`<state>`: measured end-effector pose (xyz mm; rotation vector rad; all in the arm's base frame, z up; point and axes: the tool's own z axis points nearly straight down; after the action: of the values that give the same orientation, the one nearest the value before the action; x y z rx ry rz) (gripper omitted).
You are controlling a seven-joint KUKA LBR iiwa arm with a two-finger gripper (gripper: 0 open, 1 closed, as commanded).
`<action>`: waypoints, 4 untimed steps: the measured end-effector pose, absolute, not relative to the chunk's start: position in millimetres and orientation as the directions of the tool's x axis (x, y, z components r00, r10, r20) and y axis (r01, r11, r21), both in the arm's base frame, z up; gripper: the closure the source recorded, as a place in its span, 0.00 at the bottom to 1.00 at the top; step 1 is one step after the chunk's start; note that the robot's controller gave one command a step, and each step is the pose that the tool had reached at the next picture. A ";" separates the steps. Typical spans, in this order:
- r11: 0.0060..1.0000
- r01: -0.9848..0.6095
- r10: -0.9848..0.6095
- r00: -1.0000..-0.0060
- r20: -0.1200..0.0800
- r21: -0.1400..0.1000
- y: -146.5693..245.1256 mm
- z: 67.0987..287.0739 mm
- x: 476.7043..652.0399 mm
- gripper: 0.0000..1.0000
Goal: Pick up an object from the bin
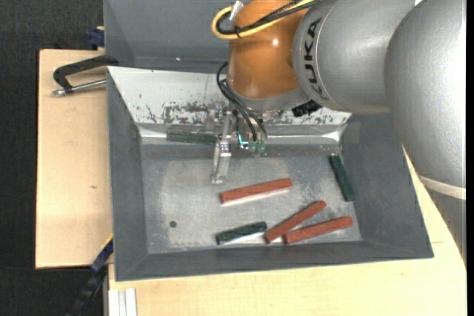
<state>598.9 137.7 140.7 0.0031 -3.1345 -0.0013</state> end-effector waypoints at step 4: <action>0.996 -0.089 -0.089 -0.996 0.000 0.002 81.6 77.9 522.2 1.00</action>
Offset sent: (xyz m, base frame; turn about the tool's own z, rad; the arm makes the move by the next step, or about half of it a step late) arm -0.0367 -0.0510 -0.0310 -0.1529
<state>522.2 81.6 77.9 0.1401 -3.1388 -0.0025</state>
